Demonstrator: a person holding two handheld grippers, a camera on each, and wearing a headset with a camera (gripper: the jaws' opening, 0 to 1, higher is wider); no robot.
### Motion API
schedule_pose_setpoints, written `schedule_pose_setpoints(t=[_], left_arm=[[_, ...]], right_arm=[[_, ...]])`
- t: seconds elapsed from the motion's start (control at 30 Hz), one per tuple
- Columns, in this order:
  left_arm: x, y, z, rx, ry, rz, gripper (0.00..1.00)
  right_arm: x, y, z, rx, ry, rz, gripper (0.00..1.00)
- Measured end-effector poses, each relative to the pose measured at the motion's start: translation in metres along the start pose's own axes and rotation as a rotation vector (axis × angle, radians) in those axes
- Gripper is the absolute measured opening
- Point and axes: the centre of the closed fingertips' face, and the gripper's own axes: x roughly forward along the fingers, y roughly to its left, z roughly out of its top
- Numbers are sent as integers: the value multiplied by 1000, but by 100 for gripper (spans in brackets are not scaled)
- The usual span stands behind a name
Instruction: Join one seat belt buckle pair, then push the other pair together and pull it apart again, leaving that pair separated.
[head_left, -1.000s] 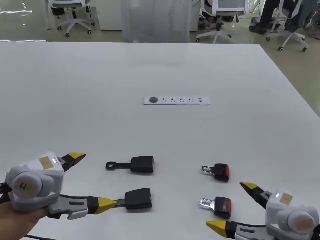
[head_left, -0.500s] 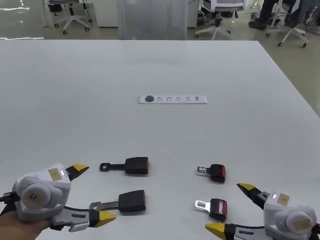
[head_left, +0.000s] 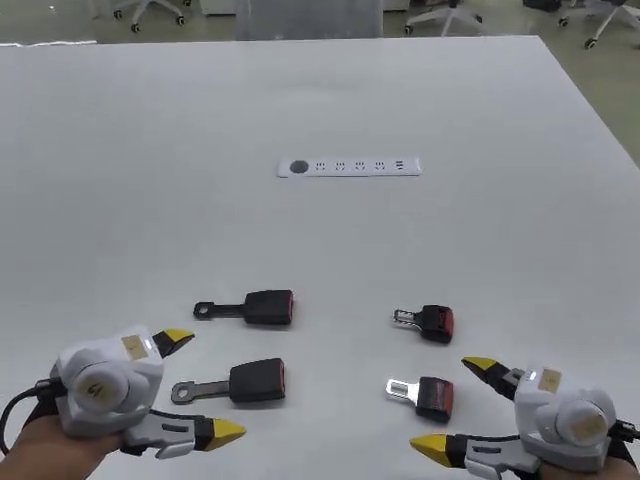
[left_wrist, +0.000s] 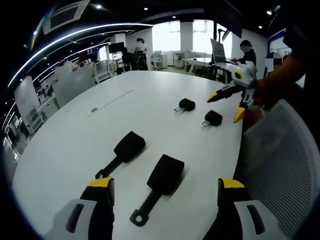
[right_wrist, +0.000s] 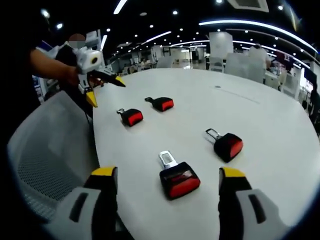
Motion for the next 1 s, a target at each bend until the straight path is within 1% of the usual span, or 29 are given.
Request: schedule_pose_setpoints(t=[0.17,0.27,0.33,0.4,0.43,0.47,0.5,0.53,0.6,0.67,0.8,0.87,0.9,0.93,0.97,1.0], left_arm=[[6,0,-2,1,24,8,85],[11,0,-4,2,44,7,84],[13,-1,-5,3,56,5,84],[16,-1,-6,6,60,3,83],[19,-1,-9,9,69,-1,82],[21,-1,-13,13,86,-2,81],[25,-2,-22,23,124,-9,80],[27,-2,-24,28,130,-13,80],[32,-4,-25,27,128,-28,79],[37,-4,-25,53,121,-46,79],[49,1,-30,86,131,-87,77],[55,5,-33,96,135,-102,76],[57,6,-34,104,135,-107,74],[61,8,-38,120,148,-115,72],[63,9,-41,123,157,-124,71],[65,9,-44,116,165,-135,68]], right_arm=[[3,-3,-6,-14,13,22,82],[6,-5,-12,-14,32,30,80],[7,-4,-11,-17,27,35,79],[8,-3,-11,-17,26,42,79],[10,-2,-11,-16,30,45,78],[12,-3,-13,-16,33,45,78],[14,0,-14,-19,37,52,77],[15,2,-14,-19,39,56,77],[19,4,-17,-17,50,58,77],[21,4,-17,-14,53,57,76],[24,1,-18,-26,85,51,75],[24,-2,-16,-20,100,46,74],[24,-3,-16,-17,99,45,74],[25,-5,-16,-17,98,46,73],[26,-7,-18,-22,109,47,73],[26,-10,-21,-28,131,42,72]])
